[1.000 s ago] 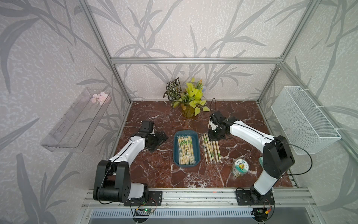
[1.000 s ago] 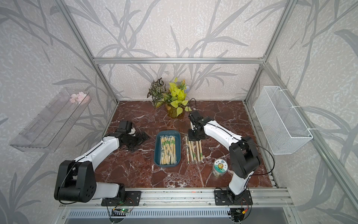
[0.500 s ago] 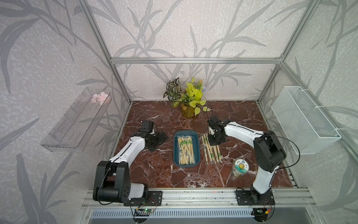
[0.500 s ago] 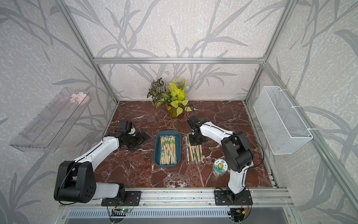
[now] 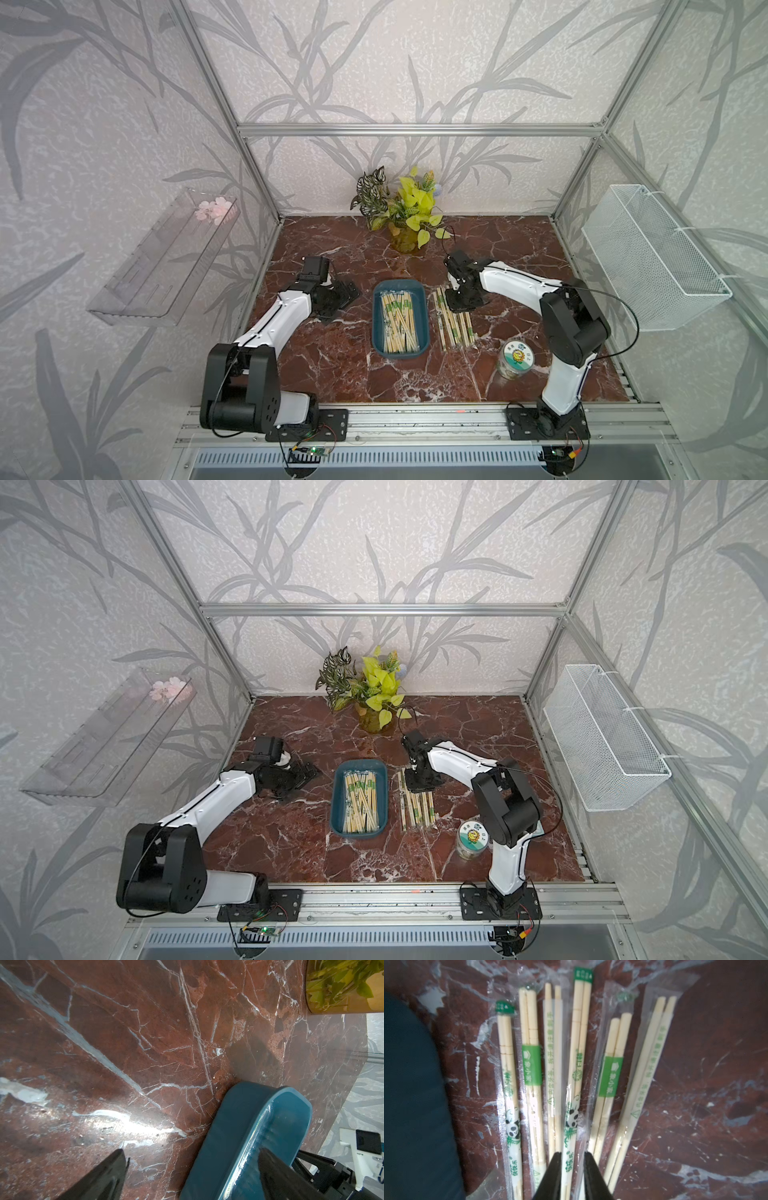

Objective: Take the paired disposable chopsticks out of the storage box
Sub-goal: Place the paired disposable chopsticks at the center of the board.

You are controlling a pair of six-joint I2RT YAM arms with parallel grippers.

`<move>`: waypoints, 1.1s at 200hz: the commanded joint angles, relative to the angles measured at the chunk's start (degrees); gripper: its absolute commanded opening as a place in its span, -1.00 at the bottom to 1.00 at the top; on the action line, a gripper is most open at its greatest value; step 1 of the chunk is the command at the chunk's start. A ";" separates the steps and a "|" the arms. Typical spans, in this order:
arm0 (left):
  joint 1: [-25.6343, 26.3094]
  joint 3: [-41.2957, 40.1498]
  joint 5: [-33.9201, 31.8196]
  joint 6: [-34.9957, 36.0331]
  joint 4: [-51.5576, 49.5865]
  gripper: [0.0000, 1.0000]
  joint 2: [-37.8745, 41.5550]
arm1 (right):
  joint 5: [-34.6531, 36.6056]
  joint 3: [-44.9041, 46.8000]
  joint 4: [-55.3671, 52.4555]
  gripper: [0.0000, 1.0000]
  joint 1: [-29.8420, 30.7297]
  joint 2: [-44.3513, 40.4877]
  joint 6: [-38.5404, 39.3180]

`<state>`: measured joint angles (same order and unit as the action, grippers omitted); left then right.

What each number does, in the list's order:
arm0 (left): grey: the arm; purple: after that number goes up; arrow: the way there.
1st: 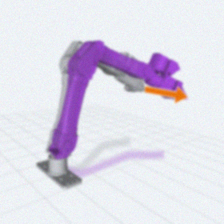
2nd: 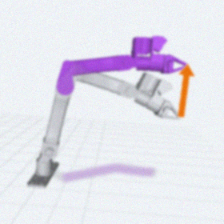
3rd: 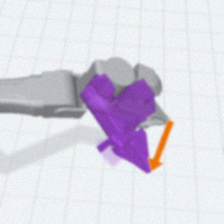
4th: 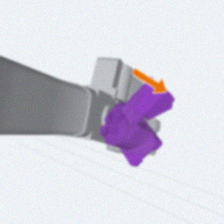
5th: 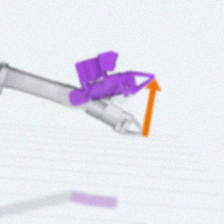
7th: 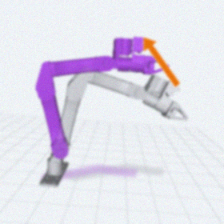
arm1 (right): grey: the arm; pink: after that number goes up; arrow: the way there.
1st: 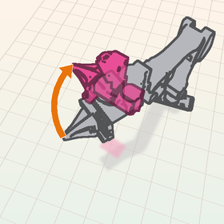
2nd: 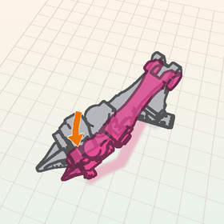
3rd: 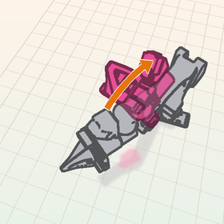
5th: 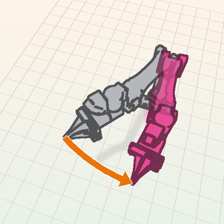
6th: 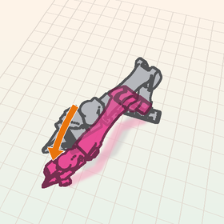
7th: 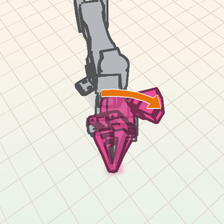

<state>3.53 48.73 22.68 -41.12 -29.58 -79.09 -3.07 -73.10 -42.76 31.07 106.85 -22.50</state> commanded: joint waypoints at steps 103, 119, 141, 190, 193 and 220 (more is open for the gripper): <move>-0.23 1.96 0.44 1.22 -1.00 0.99 -0.97 | -4.22 -4.63 -1.97 -0.39 6.05 -5.44 -4.60; -0.28 1.95 0.26 1.30 -1.00 0.99 -0.92 | -4.32 -6.84 -2.34 -0.39 8.13 -5.83 -5.13; -0.43 2.18 0.12 1.33 -1.08 0.99 -1.02 | -4.31 -10.27 -2.76 -0.35 10.71 -5.58 -5.34; -0.82 2.68 0.65 0.62 -0.44 0.99 -0.99 | -5.06 -16.71 -3.35 -0.33 15.82 -0.29 -4.45; -0.88 2.71 0.70 0.53 -0.50 0.99 -1.01 | -5.03 -16.92 -3.44 -0.33 16.05 0.04 -4.36; -1.16 3.00 0.99 0.39 -0.48 0.99 -0.98 | -4.71 -19.24 -3.47 -0.34 18.00 4.34 -3.70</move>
<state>2.85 49.80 22.85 -40.73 -29.67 -79.85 -8.01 -90.83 -44.34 47.68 106.87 -27.16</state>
